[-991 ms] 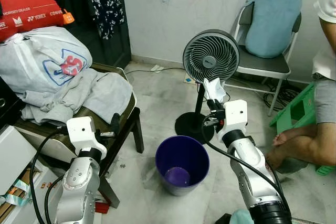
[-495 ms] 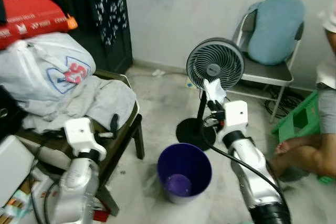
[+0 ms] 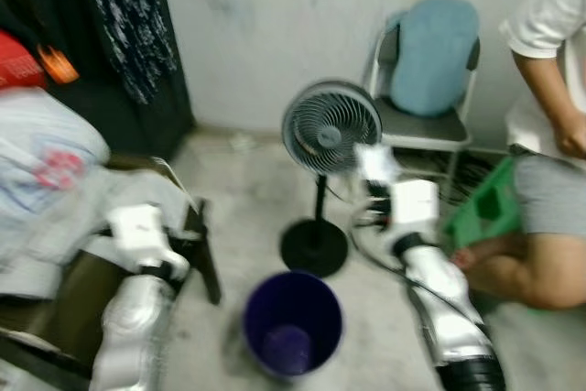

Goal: Clean up the room

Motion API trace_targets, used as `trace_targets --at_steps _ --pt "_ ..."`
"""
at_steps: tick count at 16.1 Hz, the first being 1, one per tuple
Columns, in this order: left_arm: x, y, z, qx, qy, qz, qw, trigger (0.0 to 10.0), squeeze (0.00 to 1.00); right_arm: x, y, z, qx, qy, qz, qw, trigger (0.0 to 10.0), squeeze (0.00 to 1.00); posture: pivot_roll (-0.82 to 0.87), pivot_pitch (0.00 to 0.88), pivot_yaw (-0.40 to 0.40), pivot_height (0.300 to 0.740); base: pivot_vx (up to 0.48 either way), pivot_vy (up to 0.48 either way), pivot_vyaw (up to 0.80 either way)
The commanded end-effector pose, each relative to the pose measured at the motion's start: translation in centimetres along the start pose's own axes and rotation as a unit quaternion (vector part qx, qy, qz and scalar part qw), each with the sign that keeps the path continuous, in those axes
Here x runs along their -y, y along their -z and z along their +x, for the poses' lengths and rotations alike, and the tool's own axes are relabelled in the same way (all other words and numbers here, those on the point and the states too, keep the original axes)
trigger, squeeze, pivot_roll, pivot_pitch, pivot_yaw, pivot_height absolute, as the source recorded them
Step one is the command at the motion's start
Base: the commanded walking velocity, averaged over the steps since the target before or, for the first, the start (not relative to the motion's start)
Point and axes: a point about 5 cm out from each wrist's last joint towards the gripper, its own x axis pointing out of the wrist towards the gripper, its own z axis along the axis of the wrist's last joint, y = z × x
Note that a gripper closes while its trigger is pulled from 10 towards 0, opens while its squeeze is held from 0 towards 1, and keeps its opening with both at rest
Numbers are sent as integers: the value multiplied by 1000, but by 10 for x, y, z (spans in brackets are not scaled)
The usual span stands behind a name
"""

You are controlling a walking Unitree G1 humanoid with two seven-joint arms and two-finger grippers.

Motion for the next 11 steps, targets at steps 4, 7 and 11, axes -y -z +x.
trace_targets --at_steps 4,7,11 --pt "5 -1 2 2 4 5 1000 10000 0 6 -2 0 5 7 -10 1000 10000 0 -132 0 -14 740 0 0 0" --pt "3 -3 7 4 -4 7 1000 10000 0 2 -3 5 7 3 -4 1000 10000 0 -131 0 -1 740 0 0 0" --pt "-6 -10 7 11 -1 26 1000 10000 0 -4 -6 8 16 9 7 1000 10000 0 -114 0 10 740 0 0 600"
